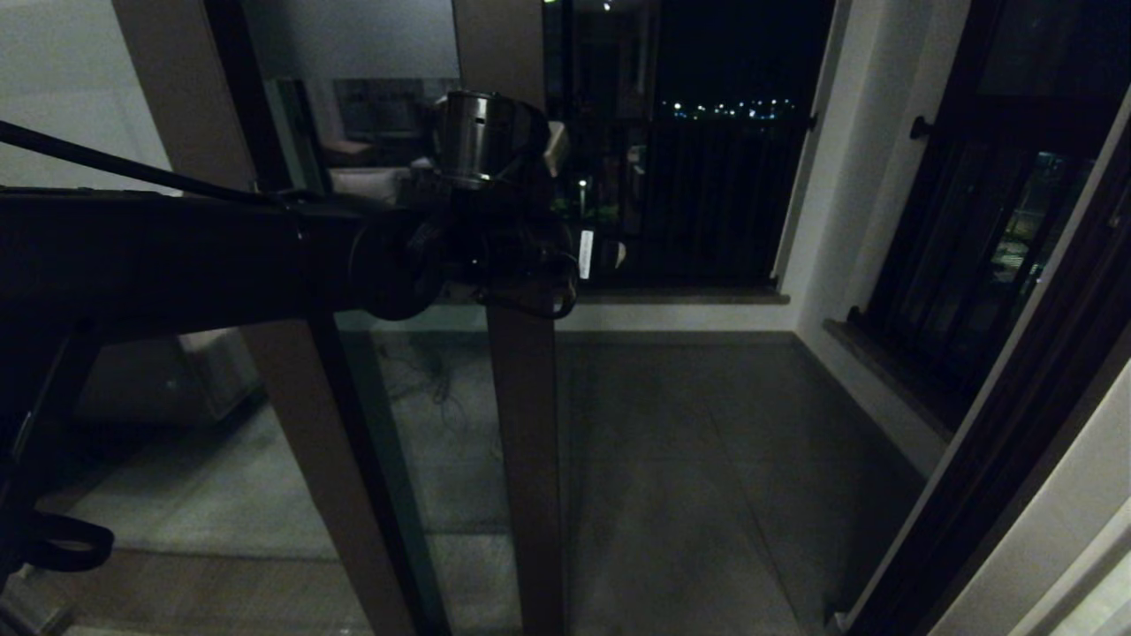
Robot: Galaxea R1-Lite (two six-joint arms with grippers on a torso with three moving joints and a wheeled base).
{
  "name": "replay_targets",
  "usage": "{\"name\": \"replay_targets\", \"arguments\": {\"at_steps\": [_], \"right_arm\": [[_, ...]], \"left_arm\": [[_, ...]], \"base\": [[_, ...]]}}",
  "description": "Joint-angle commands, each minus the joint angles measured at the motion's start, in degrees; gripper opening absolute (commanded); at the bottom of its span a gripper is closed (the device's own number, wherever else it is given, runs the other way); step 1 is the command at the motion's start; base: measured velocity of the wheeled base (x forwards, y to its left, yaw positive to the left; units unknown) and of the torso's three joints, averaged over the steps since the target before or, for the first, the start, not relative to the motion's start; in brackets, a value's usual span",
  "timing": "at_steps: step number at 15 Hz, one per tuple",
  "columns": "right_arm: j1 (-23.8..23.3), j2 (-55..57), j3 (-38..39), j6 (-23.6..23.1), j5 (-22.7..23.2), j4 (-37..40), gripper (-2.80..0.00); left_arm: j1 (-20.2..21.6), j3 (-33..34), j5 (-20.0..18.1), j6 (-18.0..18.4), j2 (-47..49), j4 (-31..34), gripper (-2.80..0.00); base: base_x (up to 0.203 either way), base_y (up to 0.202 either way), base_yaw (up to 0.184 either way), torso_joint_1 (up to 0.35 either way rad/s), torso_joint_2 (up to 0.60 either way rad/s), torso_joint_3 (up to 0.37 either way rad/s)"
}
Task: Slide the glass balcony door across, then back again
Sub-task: Close the slid door
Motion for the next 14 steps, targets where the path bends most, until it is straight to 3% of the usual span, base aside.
{"name": "replay_targets", "arguments": {"at_steps": [1, 14], "right_arm": [[0.0, 0.0, 0.1, 0.0, 0.0, 0.0, -2.80], [0.0, 0.0, 0.1, 0.0, 0.0, 0.0, -2.80]], "left_arm": [[-0.8, -1.6, 0.3, -0.1, 1.6, 0.0, 0.00], [-4.1, -5.2, 0.9, -0.1, 5.0, 0.0, 0.00]], "base": [[0.000, 0.000, 0.000, 0.000, 0.00, 0.000], [0.000, 0.000, 0.000, 0.000, 0.00, 0.000]]}}
